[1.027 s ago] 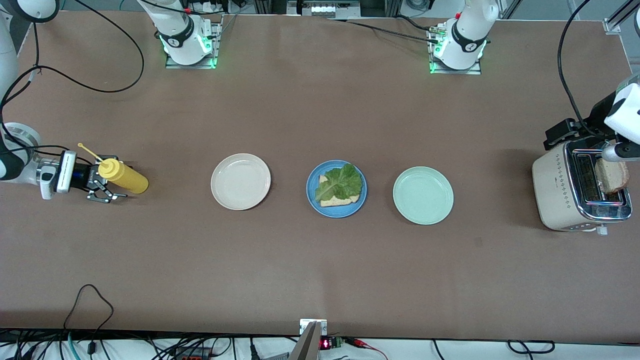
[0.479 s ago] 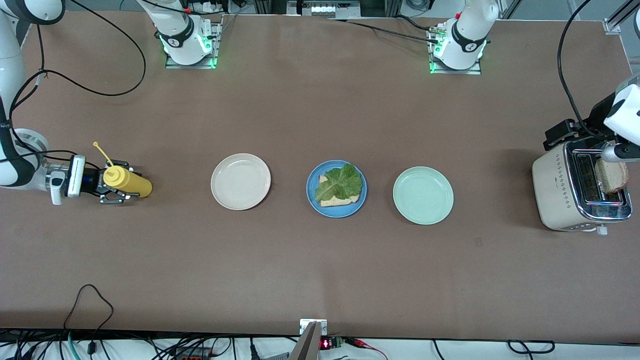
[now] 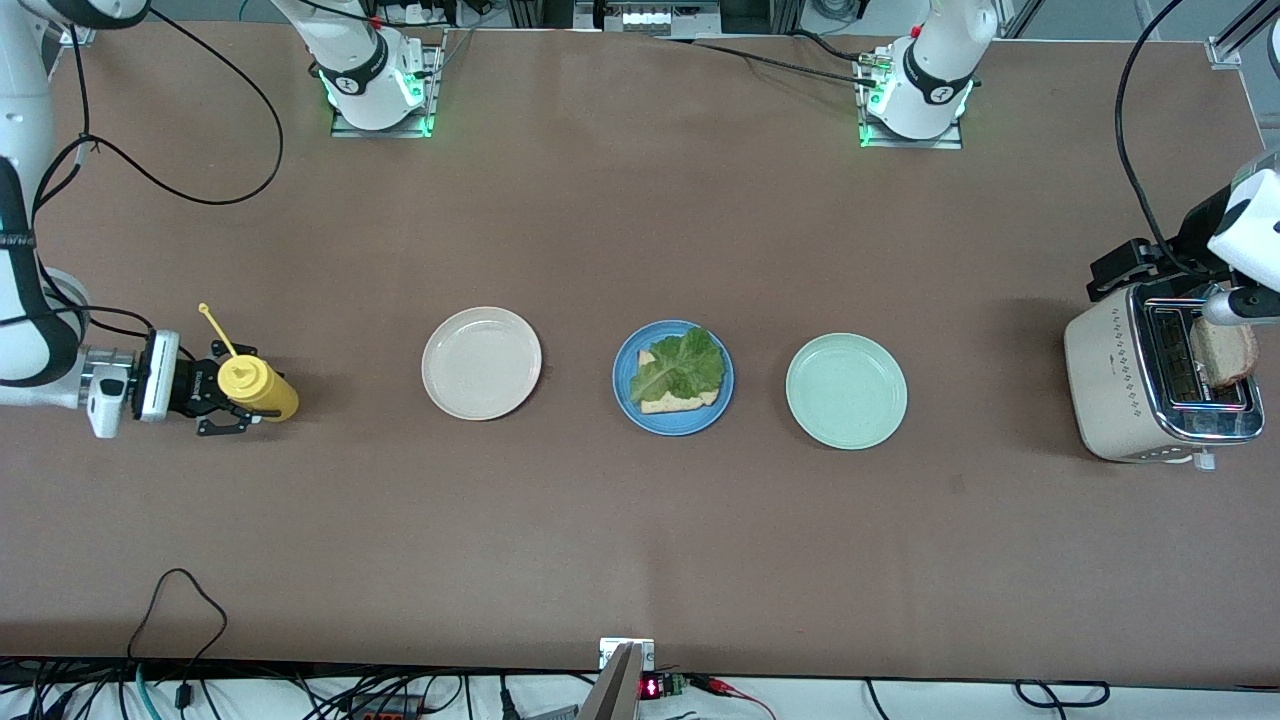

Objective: Make sandwich in blue plate with both arms

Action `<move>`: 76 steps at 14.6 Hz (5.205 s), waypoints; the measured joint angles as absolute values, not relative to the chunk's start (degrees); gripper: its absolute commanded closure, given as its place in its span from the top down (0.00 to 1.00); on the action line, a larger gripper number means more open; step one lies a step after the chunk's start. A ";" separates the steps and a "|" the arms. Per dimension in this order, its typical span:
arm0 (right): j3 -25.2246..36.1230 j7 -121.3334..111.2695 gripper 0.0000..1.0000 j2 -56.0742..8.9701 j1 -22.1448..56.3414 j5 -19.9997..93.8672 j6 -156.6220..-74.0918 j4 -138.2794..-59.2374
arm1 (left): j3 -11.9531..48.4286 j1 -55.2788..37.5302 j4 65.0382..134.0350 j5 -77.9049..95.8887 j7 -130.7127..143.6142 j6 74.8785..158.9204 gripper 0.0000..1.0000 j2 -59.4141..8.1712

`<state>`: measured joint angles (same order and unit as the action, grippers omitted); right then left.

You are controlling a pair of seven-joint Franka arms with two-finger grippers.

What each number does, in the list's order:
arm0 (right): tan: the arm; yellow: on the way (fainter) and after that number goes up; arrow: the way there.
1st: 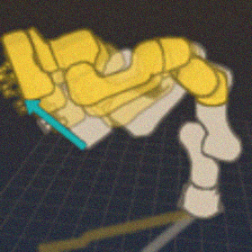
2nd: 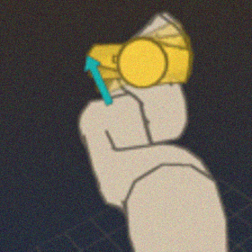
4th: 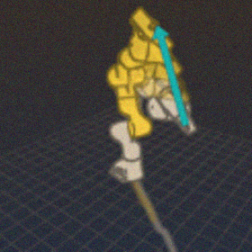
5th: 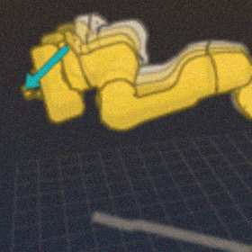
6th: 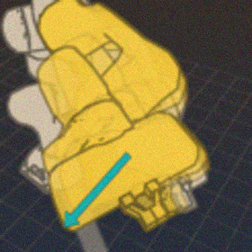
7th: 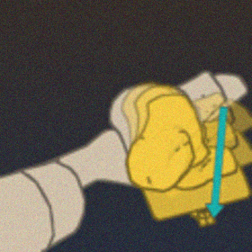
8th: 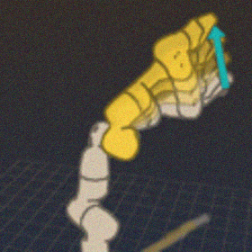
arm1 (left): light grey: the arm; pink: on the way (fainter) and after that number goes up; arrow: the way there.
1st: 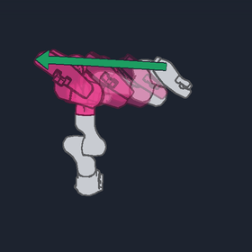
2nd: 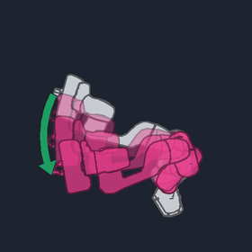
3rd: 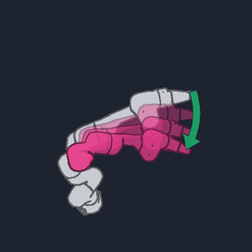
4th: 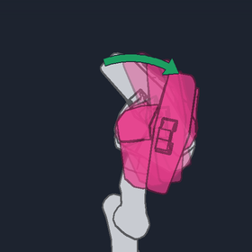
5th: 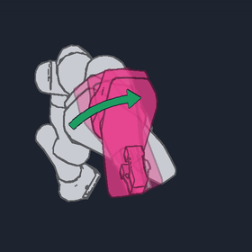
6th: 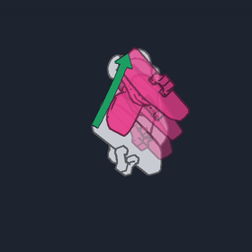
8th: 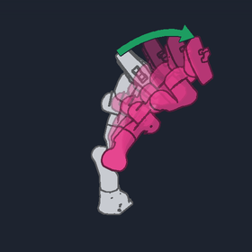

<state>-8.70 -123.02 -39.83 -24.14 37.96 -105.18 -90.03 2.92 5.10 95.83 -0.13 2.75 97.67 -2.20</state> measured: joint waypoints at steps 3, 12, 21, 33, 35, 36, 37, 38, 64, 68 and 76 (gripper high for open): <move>-8.96 -110.60 0.00 -31.17 -16.27 30.25 -109.36 -90.35 | 2.92 5.35 95.82 -0.13 2.55 97.80 1.00 -2.48; -9.20 -65.04 0.00 -20.19 10.36 5.29 -114.05 -94.19 | 2.07 16.07 92.05 -0.13 -4.74 98.82 1.00 -10.56; -7.72 -44.53 0.00 -28.34 28.20 -13.05 -120.25 -96.61 | 1.72 29.21 87.72 -0.22 -28.81 103.27 1.00 -23.14; -0.81 -33.24 0.00 -37.11 38.44 -17.39 -127.96 -94.45 | 1.73 30.76 88.77 -0.48 -35.30 103.13 0.23 -26.20; -0.14 -33.23 0.00 -36.39 37.07 -17.38 -127.73 -93.59 | 1.73 30.89 88.77 -0.48 -35.36 103.13 0.11 -26.20; -0.20 -33.55 0.00 -35.36 35.38 -17.38 -127.07 -93.20 | 1.73 30.90 88.77 -0.48 -35.37 103.14 0.07 -26.20; -0.73 -34.69 0.00 -33.82 33.17 -17.24 -125.79 -93.00 | 1.73 30.93 88.77 -0.48 -35.38 103.14 0.03 -26.20; -1.78 -36.45 0.00 -31.93 30.54 -16.58 -124.24 -92.97 | 1.73 30.99 88.77 -0.48 -35.41 103.14 0.01 -26.20; -14.10 -138.84 0.00 -40.53 -44.48 39.31 -97.25 -100.35 | 41.33 14.37 104.62 27.52 12.24 129.84 0.01 -24.90; -14.49 -140.37 0.09 -44.68 -45.44 40.29 -97.16 -99.22 | 41.54 8.43 107.35 27.61 12.34 145.37 0.02 -29.42; -14.67 -139.74 1.00 -45.37 -47.11 43.39 -96.83 -98.78 | 41.43 4.41 108.04 27.61 9.21 150.59 0.02 -35.13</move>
